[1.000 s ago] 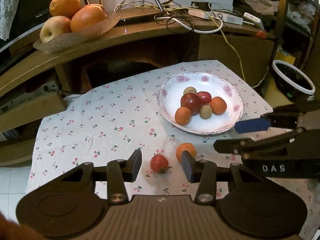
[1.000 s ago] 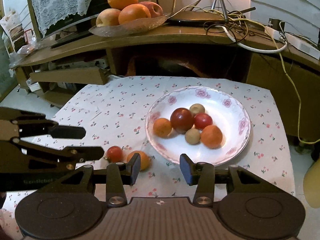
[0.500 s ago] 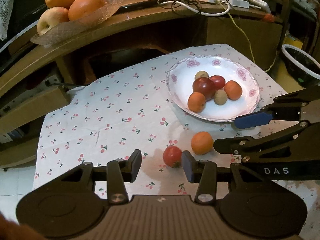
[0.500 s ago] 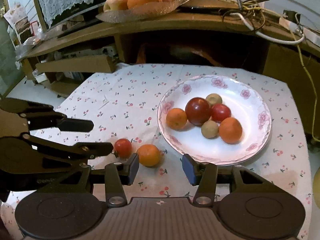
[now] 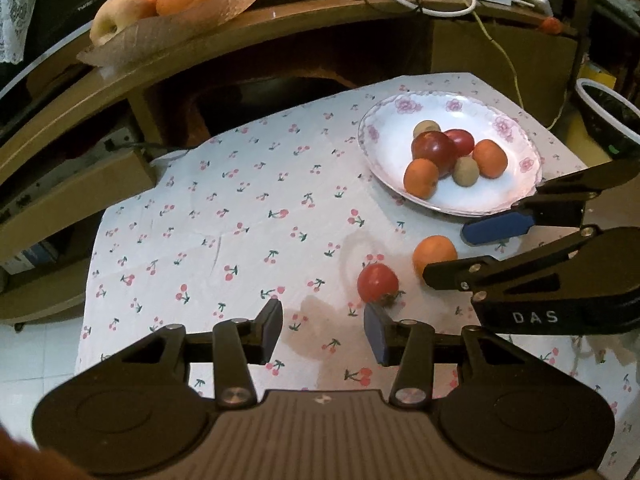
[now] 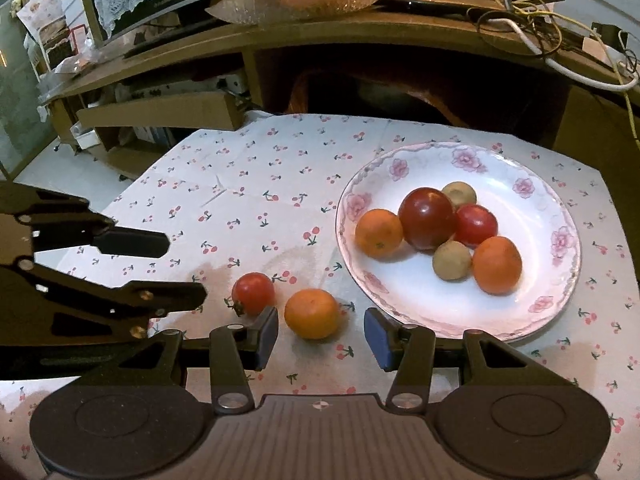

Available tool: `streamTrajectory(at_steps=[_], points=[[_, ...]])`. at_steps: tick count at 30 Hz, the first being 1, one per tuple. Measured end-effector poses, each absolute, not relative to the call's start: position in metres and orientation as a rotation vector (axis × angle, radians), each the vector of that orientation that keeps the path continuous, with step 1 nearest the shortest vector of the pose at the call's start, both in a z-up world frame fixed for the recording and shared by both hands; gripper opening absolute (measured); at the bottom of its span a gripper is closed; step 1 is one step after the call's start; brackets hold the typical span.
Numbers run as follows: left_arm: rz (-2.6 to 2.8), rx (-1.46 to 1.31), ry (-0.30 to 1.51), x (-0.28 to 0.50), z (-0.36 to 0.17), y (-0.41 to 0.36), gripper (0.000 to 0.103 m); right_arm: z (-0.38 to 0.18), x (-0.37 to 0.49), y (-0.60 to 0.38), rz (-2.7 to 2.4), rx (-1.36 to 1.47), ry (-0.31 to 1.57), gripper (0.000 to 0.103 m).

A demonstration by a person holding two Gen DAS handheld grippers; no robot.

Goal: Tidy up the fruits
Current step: 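Reach the left tool to the last red tomato while the right tool reaches the last mandarin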

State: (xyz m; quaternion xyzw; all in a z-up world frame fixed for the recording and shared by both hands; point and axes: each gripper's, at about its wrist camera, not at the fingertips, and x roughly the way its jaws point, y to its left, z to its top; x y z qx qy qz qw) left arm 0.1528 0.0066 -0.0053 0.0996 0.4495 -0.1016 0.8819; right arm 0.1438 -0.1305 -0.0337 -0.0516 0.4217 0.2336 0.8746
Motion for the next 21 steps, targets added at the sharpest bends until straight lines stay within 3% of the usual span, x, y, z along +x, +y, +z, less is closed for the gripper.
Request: streamTrajectory(at_steps=[6, 8, 21], points=[[-0.237, 0.185, 0.943, 0.154, -0.006, 0.005, 0.051, -0.040, 0.147, -0.128, 0.498, -0.113, 0.891, 0.047], [-0.242, 0.183, 0.949, 0.156, -0.007, 0.003, 0.051, -0.041, 0.148, -0.127, 0.505, -0.116, 0.907, 0.033], [-0.305, 0.102, 0.952, 0.174, -0.022, -0.010, 0.050, -0.024, 0.135, -0.150, 0.478, -0.105, 0.914, 0.033]])
